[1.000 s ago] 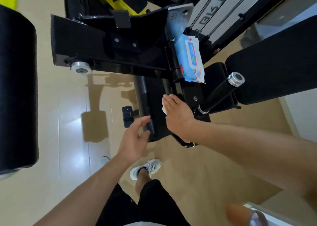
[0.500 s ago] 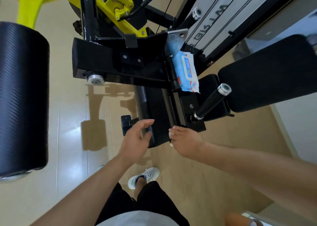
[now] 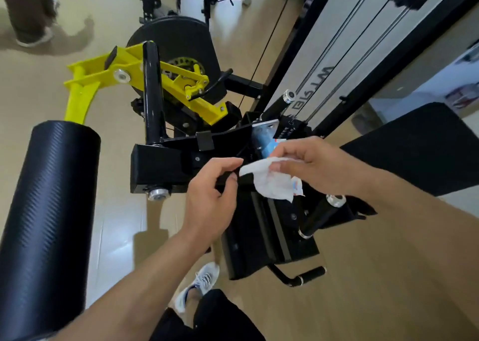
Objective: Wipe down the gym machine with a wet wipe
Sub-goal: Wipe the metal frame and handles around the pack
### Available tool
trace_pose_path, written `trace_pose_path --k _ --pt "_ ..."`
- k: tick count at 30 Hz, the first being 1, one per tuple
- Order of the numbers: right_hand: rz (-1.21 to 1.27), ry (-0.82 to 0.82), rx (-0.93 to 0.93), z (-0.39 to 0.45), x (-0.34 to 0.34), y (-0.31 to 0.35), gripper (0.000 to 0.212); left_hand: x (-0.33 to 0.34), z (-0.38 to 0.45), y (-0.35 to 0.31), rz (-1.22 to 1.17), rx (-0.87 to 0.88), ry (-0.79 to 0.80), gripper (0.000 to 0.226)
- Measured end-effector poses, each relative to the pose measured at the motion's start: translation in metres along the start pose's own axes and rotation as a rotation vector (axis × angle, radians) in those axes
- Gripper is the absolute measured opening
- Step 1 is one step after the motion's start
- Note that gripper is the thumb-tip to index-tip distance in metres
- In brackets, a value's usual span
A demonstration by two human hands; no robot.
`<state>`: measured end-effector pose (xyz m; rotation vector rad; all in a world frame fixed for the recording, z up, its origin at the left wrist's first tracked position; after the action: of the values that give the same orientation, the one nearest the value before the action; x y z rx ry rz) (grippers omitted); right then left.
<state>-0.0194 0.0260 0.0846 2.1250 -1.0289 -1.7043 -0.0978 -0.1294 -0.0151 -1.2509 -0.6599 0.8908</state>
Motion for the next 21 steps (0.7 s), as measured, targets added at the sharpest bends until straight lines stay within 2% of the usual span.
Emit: trace_pose_path --k 3,7,11,13,17,21 --pt "0.045 -0.215 -0.043 0.037 -0.043 -0.013 0.011 0.0 0.041 -0.011 0.09 0.142 -0.034 0.028" --pt "0.147 -0.31 -0.056 0.094 -0.077 -0.028 0.013 0.005 0.099 -0.014 0.29 0.231 0.013 0.026" --pt "-0.096 -0.29 -0.05 0.157 -0.097 -0.034 0.014 0.0 0.146 -0.003 0.417 0.172 -0.009 0.023" --pt "-0.176 -0.228 -0.049 0.186 -0.096 -0.037 0.013 -0.001 0.162 0.008 0.432 0.109 0.008 0.022" --pt "-0.319 -0.006 -0.047 0.24 -0.062 -0.043 0.017 0.004 0.177 0.038 0.462 -0.028 0.108 0.019" --pt "-0.632 0.056 -0.092 0.288 -0.023 -0.058 0.026 0.0 0.176 0.049 0.36 -0.128 0.101 0.018"
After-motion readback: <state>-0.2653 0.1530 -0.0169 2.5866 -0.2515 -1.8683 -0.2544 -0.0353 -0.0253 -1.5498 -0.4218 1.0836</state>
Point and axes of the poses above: each hand's wrist, its own z-axis towards the middle knuckle, its own x-axis out of the palm, y = z × x, the point moved 6 cm from there along z, towards the middle knuckle, and after that the axes turned 2 degrees about -y, right-handed, at the moved point
